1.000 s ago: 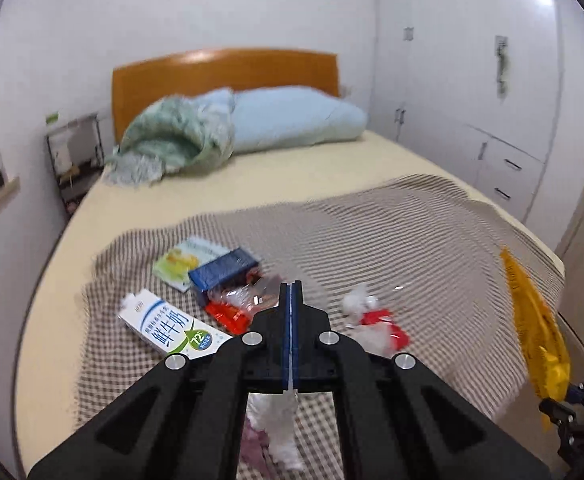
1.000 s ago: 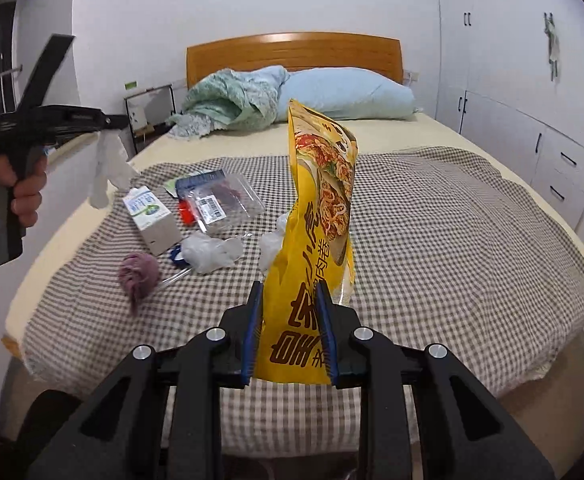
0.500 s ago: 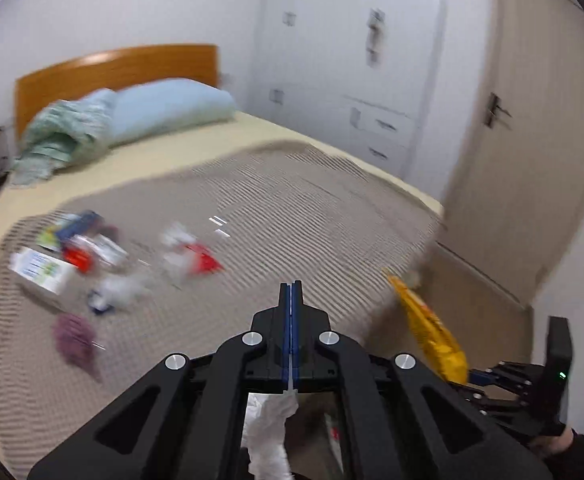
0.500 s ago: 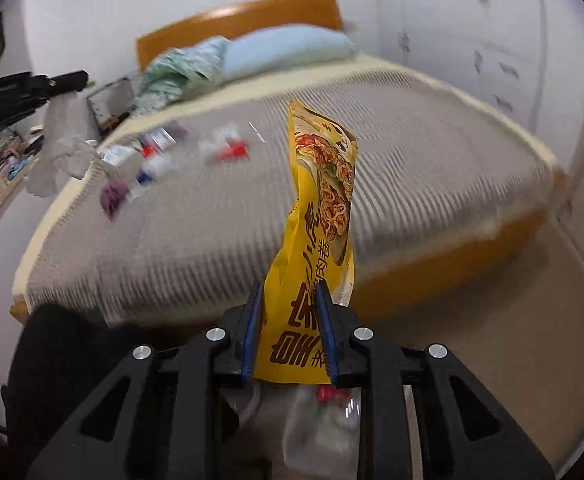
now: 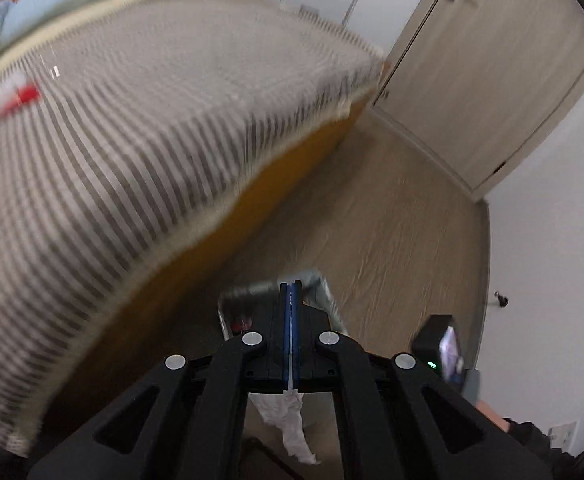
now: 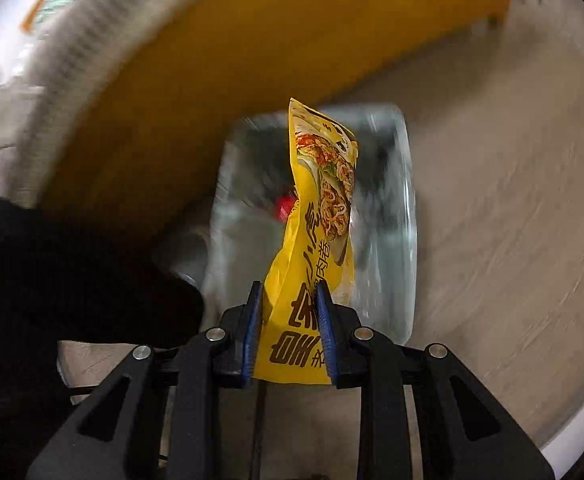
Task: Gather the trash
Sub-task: 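Carry the yellow bag and plastic scrap to the bin and release both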
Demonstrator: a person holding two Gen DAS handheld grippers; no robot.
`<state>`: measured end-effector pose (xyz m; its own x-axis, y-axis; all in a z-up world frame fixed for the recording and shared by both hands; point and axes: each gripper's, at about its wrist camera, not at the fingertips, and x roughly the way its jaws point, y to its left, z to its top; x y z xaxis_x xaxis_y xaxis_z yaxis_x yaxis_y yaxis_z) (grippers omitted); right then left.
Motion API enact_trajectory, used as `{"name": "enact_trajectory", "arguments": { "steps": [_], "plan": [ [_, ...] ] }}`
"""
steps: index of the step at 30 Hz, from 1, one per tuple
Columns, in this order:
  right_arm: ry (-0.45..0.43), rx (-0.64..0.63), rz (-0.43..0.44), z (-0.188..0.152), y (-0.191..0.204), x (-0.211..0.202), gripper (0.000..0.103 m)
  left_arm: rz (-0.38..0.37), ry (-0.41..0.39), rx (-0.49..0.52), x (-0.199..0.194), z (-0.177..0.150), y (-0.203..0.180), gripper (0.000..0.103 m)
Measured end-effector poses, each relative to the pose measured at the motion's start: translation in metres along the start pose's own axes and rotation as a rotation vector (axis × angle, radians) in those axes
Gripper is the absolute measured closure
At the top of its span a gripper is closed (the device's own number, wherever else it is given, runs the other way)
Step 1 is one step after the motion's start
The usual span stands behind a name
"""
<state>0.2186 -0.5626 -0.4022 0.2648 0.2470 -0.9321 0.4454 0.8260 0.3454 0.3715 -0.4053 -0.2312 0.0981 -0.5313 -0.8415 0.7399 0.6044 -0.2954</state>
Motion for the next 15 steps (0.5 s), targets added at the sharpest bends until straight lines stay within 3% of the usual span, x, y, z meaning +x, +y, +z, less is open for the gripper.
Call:
{"name": "enact_trajectory", "arguments": {
  "steps": [2,4,5,10,15],
  "plan": [
    [0.021,0.045,-0.013,-0.001,-0.014,0.020,0.071,0.002,0.041,-0.018,0.024,-0.004,0.003,0.103],
    [0.087,0.092,-0.065,0.000,-0.026,0.040,0.054,-0.006,0.091,-0.039,0.048,-0.009,0.006,0.103],
    [0.086,0.103,-0.086,-0.001,-0.030,0.042,0.052,-0.006,0.108,-0.045,0.057,-0.012,0.006,0.103],
    [0.029,0.083,-0.165,-0.014,-0.033,0.027,0.047,-0.001,0.211,-0.048,0.101,-0.023,0.004,0.103],
    [-0.028,0.136,-0.131,-0.029,-0.042,0.008,0.044,-0.014,0.278,-0.054,0.136,-0.025,-0.010,0.103]
  ]
}}
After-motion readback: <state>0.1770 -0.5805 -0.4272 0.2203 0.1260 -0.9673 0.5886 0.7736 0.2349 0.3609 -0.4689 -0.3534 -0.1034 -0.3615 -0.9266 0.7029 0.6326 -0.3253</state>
